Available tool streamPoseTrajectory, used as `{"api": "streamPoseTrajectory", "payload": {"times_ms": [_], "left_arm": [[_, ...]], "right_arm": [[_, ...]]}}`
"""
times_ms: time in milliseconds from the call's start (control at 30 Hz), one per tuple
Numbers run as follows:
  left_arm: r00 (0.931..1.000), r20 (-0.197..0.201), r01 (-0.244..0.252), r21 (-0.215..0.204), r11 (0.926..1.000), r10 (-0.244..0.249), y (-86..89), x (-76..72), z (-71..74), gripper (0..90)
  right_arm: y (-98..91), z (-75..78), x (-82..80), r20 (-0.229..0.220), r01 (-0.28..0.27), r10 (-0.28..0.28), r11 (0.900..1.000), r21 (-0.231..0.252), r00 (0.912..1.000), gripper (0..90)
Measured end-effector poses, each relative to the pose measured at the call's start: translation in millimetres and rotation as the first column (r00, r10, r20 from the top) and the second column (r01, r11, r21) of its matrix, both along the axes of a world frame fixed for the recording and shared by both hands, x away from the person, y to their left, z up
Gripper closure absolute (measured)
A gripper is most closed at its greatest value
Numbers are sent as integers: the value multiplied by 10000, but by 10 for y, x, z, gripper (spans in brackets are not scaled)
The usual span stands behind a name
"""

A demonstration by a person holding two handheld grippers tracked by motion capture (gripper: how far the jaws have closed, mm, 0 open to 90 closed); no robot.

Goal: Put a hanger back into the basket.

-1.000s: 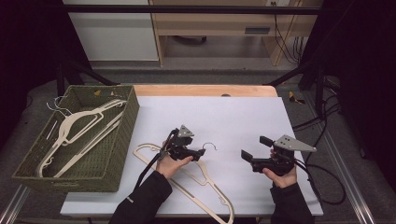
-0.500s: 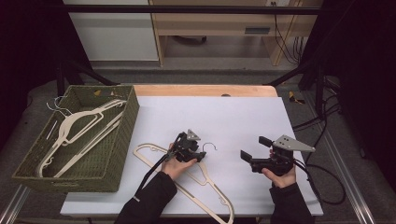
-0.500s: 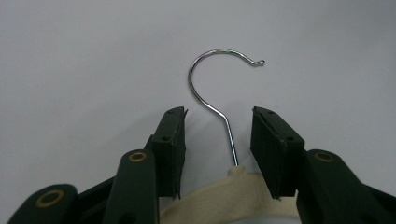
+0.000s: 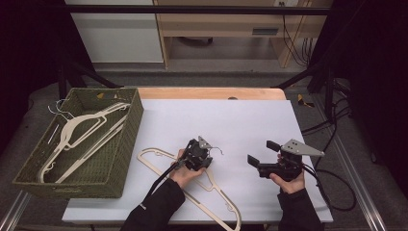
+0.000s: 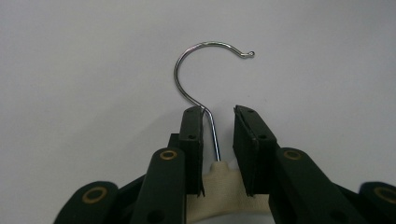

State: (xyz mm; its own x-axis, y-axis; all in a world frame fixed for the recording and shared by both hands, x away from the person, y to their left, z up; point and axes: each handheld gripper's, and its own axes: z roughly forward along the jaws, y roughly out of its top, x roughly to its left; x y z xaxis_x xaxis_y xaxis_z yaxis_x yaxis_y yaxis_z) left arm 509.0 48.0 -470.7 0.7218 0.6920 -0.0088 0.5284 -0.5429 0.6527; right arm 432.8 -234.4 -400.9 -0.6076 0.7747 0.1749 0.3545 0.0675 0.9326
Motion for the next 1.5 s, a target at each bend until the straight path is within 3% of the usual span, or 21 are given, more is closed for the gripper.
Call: {"api": "streamPoseTrajectory", "payload": {"times_ms": [200, 500, 867, 1000, 1200, 1500], "left_arm": [[9999, 0, -158, 356, 9992, 159, -55, -13, 17, 760], [9983, -344, -456, 384, 9982, 469, -50, 14, 37, 883], [9972, -478, -570, 216, 9981, 580, -31, 22, 44, 886], [9981, -334, -509, 199, 9985, 516, -24, 5, 48, 887], [9982, 30, -595, -275, 9979, 596, 31, -44, 119, 887], [9975, 439, -540, -500, 9973, 562, 108, -122, 231, 887]], "right_arm": [[2, -1, 1, -73, -41, 41, 10000, 5, 10000, 51], [31, -27, 17, -107, -109, 109, 9999, -9, 9999, 53], [77, -57, 21, -323, -358, 360, 9993, 70, 9988, 61], [116, -88, 34, -408, -455, 456, 9990, 14, 9981, 65], [175, -132, 47, -634, -697, 701, 9975, 95, 9955, 79], [412, -257, 81, -1105, -1402, 1382, 9901, -112, 9842, 97]]}}
